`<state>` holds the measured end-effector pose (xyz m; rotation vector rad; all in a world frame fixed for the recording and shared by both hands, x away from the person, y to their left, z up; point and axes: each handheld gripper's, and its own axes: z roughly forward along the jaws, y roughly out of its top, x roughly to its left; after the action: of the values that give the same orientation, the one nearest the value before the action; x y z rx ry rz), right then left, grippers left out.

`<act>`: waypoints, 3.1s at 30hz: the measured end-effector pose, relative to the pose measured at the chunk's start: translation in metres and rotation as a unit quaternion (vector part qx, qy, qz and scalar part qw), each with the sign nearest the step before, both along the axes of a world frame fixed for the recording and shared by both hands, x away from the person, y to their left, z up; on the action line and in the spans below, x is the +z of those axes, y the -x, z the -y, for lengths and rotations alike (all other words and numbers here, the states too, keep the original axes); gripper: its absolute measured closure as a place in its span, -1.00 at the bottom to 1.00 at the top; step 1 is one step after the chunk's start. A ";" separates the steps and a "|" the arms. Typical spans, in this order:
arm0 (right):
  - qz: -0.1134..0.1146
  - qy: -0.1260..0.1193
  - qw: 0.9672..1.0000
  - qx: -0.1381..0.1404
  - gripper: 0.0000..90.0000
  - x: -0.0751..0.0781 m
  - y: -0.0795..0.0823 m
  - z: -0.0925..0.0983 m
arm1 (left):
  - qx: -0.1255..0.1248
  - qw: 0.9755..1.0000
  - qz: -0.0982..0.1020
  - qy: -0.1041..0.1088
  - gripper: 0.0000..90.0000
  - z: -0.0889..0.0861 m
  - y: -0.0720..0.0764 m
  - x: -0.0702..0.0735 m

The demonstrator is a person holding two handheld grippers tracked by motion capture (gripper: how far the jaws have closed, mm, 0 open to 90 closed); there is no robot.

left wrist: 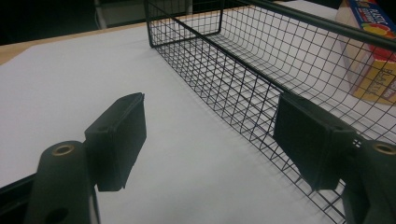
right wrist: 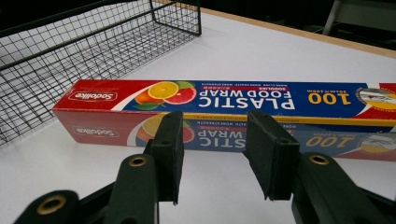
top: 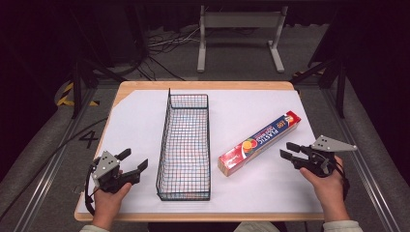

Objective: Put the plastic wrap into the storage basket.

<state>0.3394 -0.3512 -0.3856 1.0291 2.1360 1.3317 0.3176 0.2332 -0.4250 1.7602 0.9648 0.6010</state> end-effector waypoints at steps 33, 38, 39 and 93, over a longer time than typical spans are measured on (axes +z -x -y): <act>-0.015 0.036 0.997 0.065 0.41 0.036 -0.038 -0.050 | 0.005 1.000 -0.003 0.003 -0.42 -0.001 -0.001 -0.001; -0.018 0.034 0.997 0.073 0.42 0.041 -0.046 -0.058 | 0.005 1.000 -0.002 0.003 -0.42 -0.001 -0.001 -0.001; -0.018 0.035 0.997 0.073 0.43 0.041 -0.048 -0.059 | 0.005 1.000 -0.002 0.003 -0.42 -0.001 -0.001 -0.001; -0.124 0.123 0.974 0.142 0.91 0.012 -0.111 -0.159 | 0.020 1.000 -0.010 -0.010 -0.42 -0.014 0.013 -0.002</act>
<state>0.4504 -0.1927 -0.3737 0.8505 2.6390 1.0599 0.3043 0.2469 -0.4272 1.7716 1.0136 0.6224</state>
